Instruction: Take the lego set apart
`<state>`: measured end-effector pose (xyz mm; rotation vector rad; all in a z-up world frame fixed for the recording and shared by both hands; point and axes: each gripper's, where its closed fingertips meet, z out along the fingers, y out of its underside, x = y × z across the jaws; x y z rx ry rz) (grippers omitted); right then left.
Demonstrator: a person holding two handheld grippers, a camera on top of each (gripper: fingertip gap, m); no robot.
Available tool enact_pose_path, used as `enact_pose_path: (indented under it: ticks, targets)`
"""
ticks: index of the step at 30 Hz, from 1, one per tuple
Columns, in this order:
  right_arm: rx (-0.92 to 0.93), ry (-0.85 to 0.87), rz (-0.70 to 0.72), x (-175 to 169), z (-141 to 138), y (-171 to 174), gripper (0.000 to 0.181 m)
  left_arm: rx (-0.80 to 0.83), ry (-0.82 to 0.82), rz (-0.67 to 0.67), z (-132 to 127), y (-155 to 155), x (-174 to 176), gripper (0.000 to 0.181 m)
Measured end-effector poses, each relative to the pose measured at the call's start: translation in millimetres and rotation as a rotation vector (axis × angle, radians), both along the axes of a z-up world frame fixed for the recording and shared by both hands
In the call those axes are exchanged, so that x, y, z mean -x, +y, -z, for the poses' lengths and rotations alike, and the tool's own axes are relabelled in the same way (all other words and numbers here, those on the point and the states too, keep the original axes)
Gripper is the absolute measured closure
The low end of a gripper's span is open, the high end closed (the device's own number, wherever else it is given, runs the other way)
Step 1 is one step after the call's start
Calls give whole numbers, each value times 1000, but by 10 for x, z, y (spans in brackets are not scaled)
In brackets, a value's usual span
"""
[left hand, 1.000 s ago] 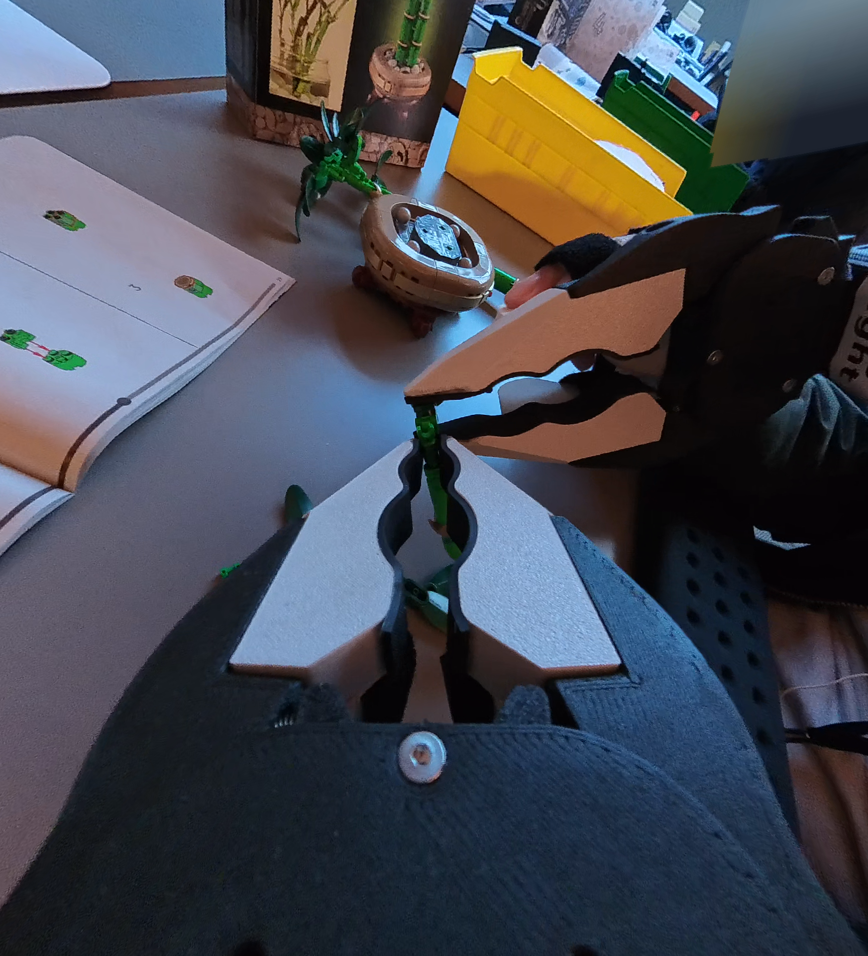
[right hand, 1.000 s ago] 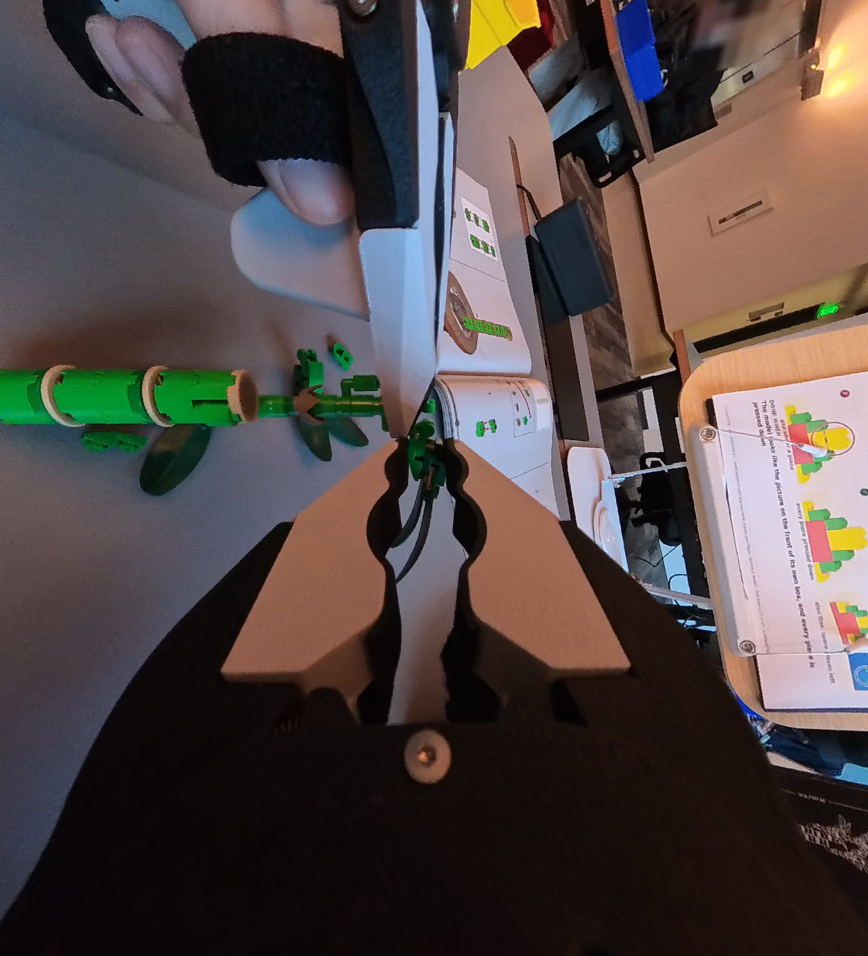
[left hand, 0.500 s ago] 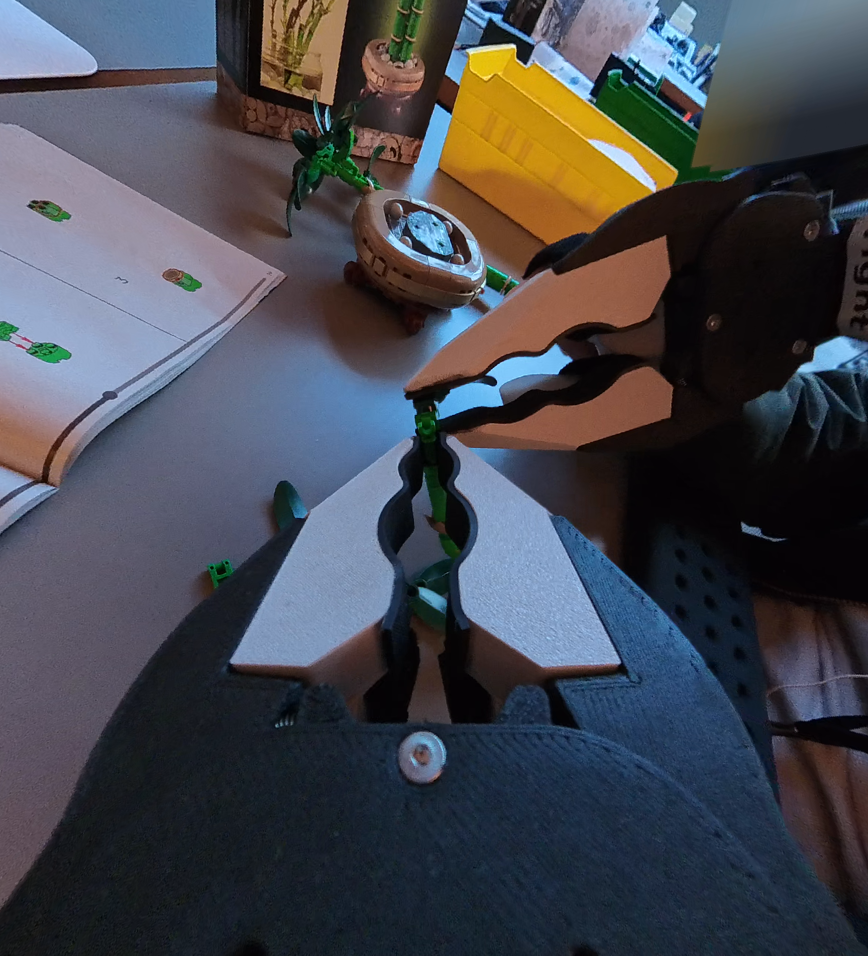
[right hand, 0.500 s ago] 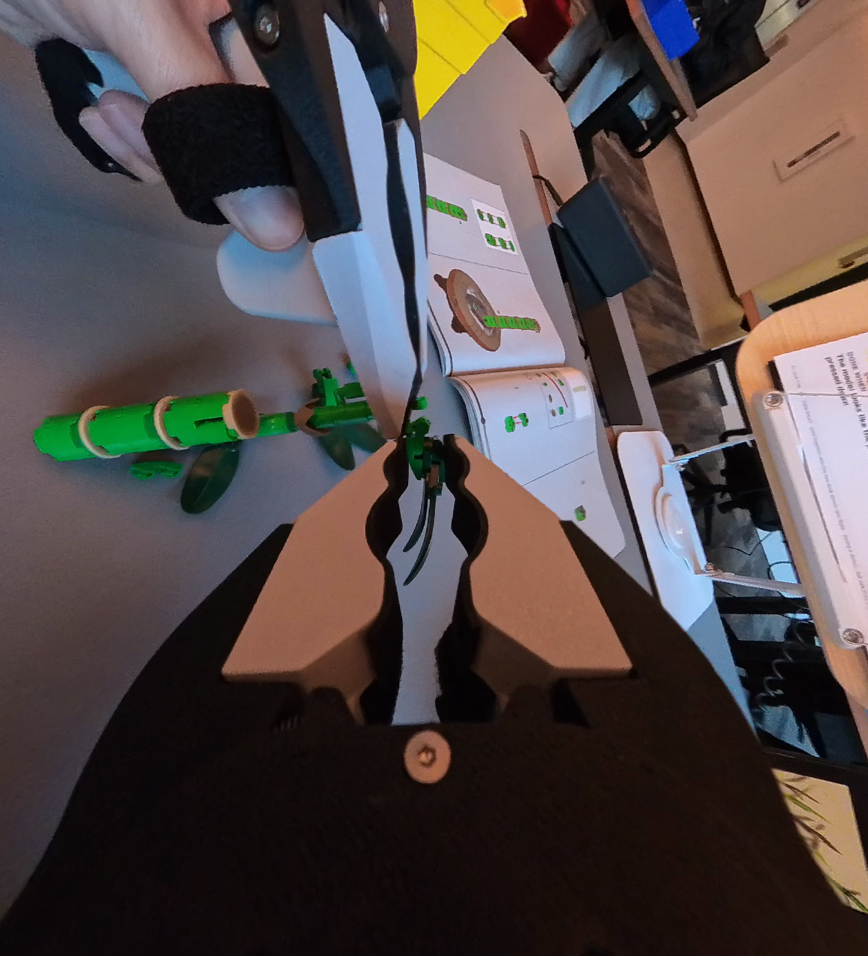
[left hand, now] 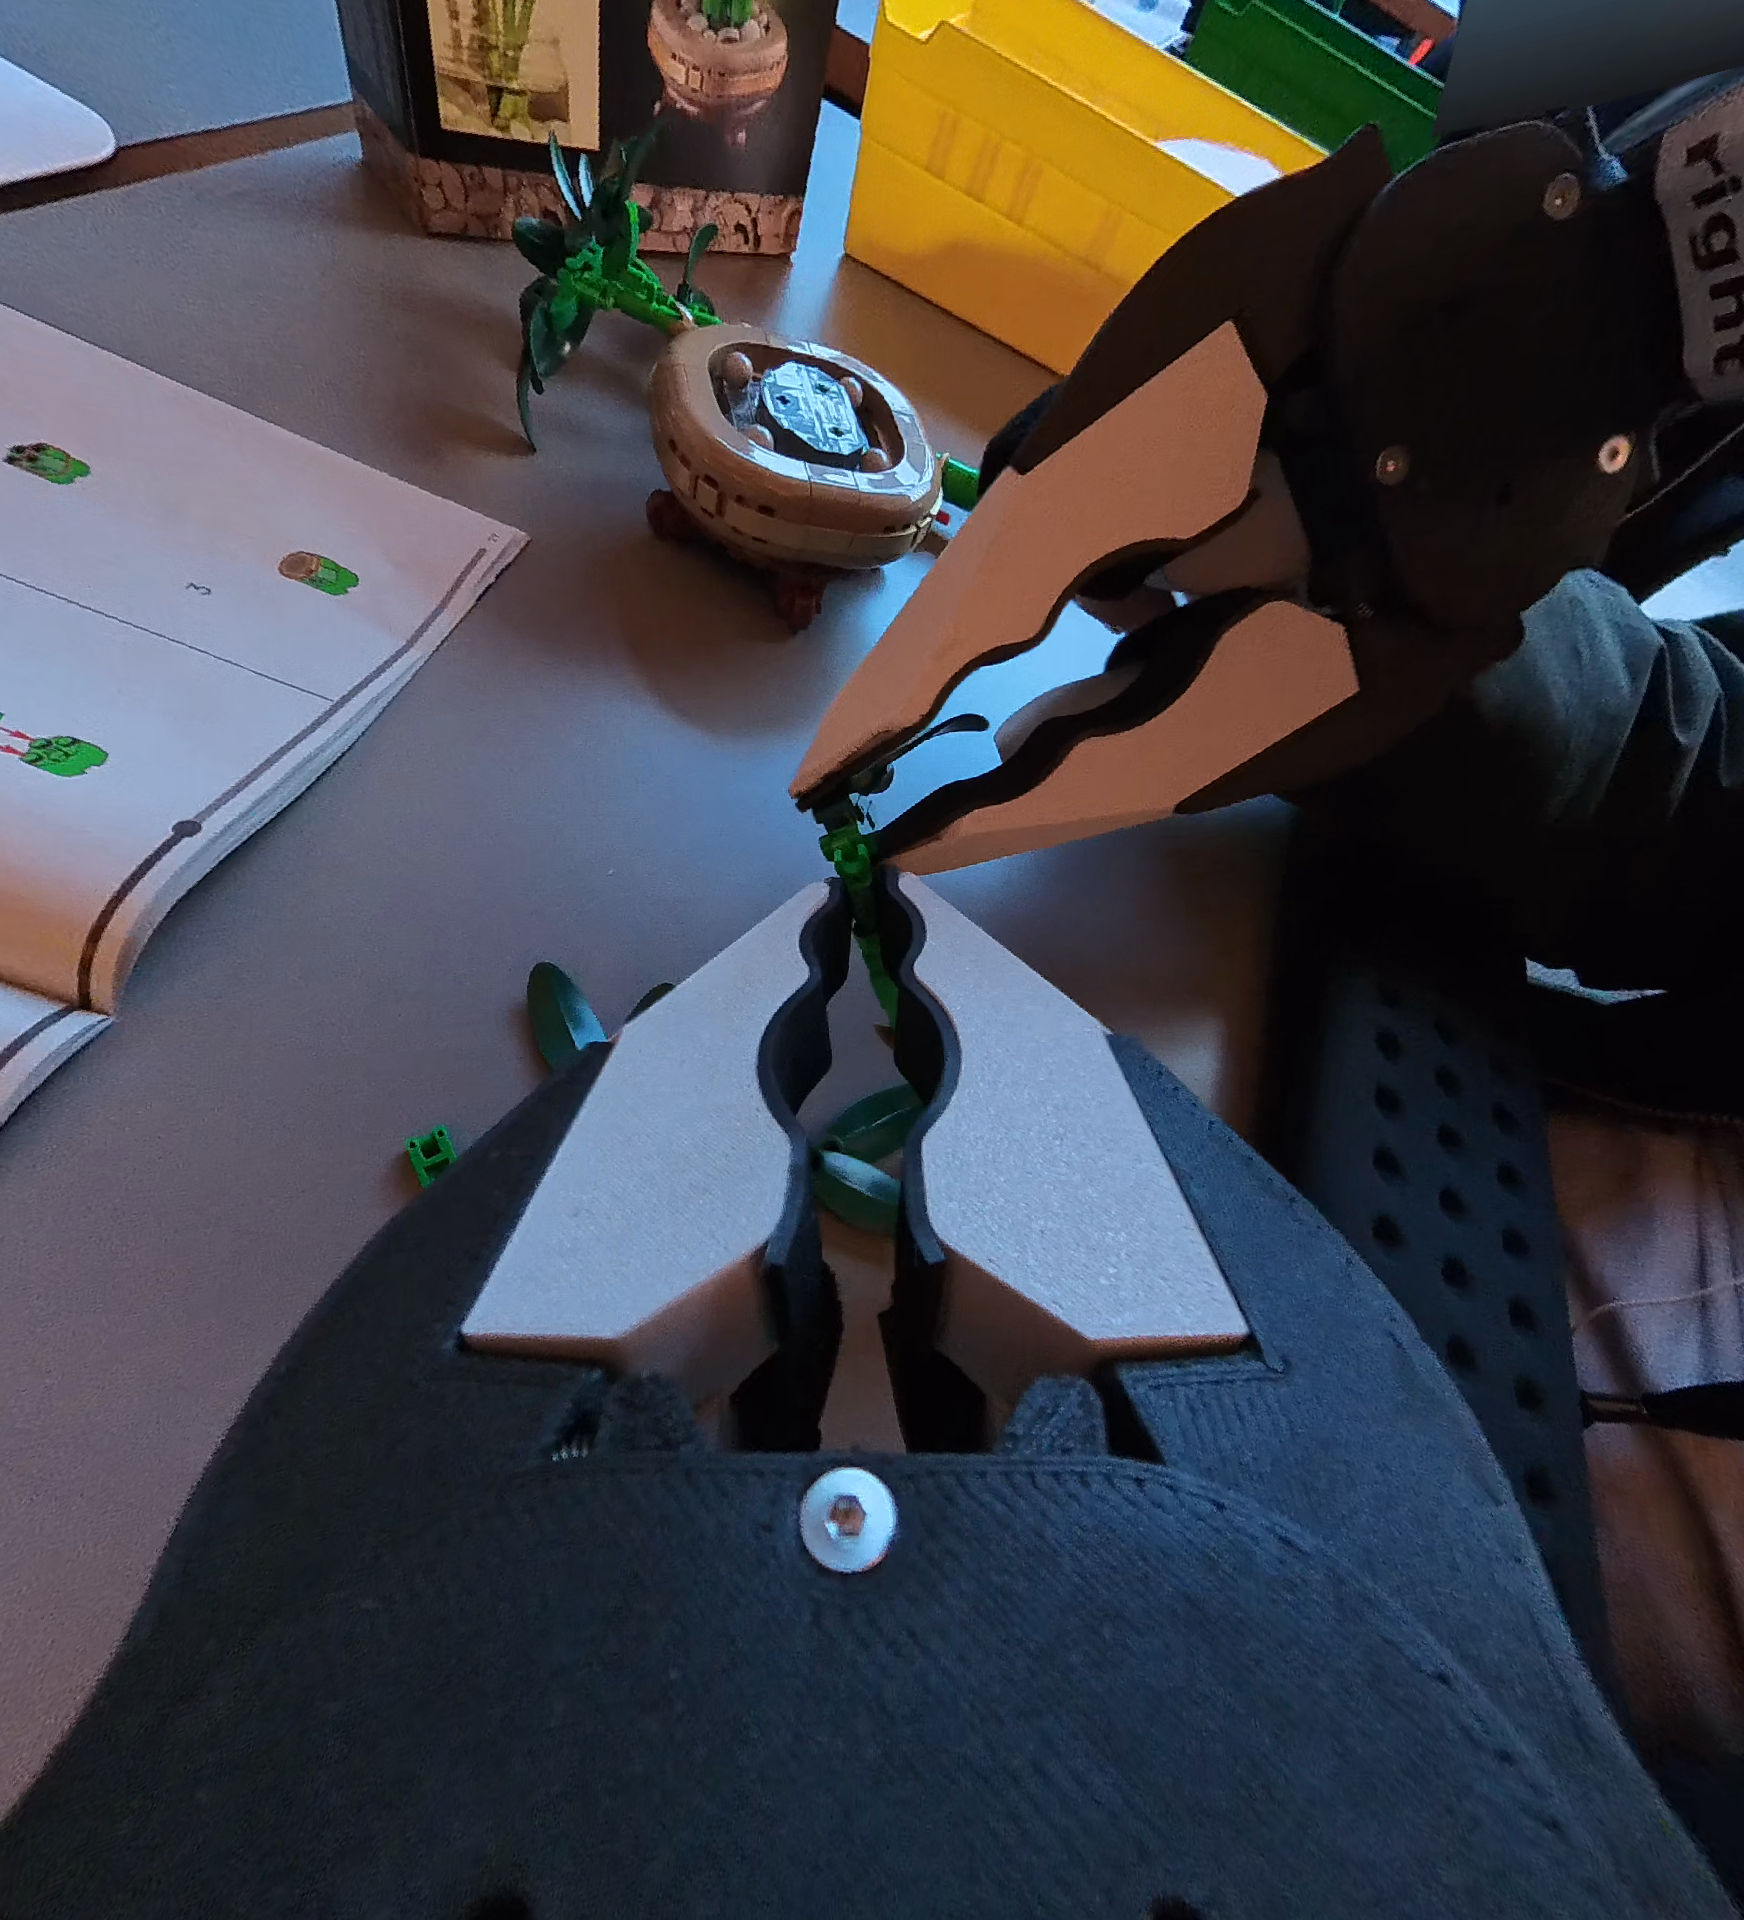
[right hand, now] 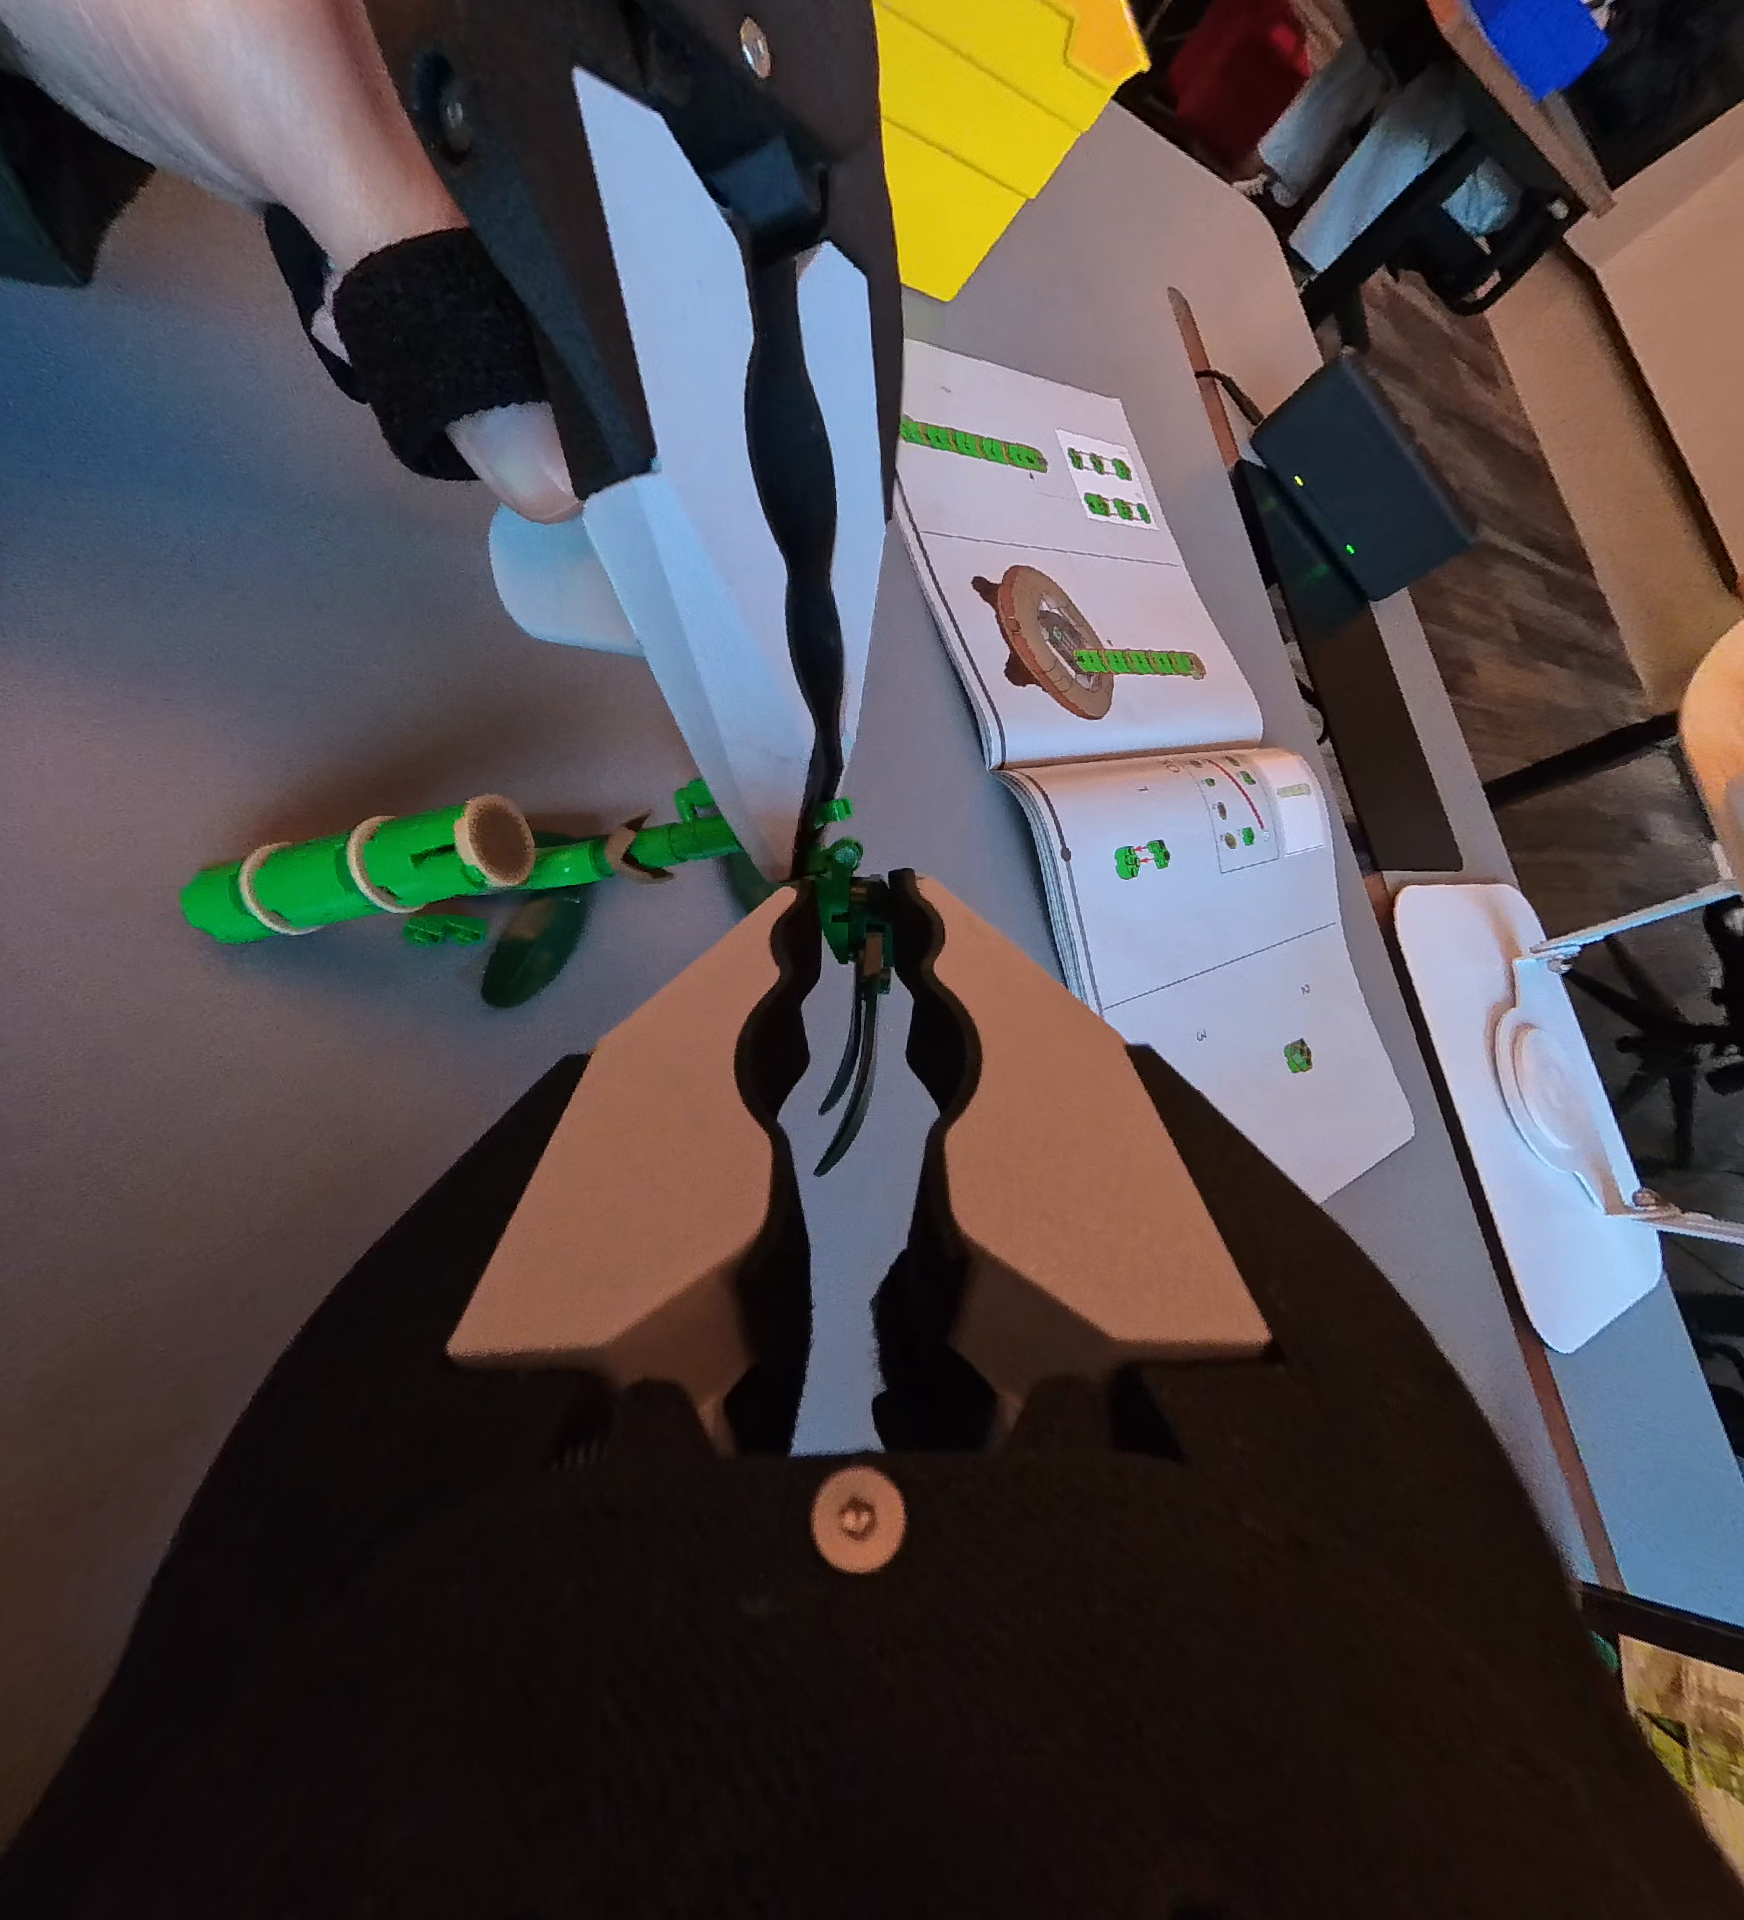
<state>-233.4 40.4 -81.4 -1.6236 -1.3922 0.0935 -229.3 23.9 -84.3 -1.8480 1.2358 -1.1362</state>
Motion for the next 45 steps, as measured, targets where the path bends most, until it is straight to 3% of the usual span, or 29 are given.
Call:
enact_pose_path:
  ticks: [7, 14, 32, 45]
  targets:
    - [-156, -18, 14, 10, -143, 32, 169, 62, -140, -20, -186, 46, -3, 176]
    - [-241, -59, 33, 14, -182, 53, 169, 71, -166, -39, -207, 83, 0, 177]
    - [-354, -44, 50, 11, -318, 85, 169, 157, -258, -88, -327, 133, 8, 173]
    - [-381, -39, 64, 22, -358, 88, 169, 85, -257, -107, -376, 141, 18, 178]
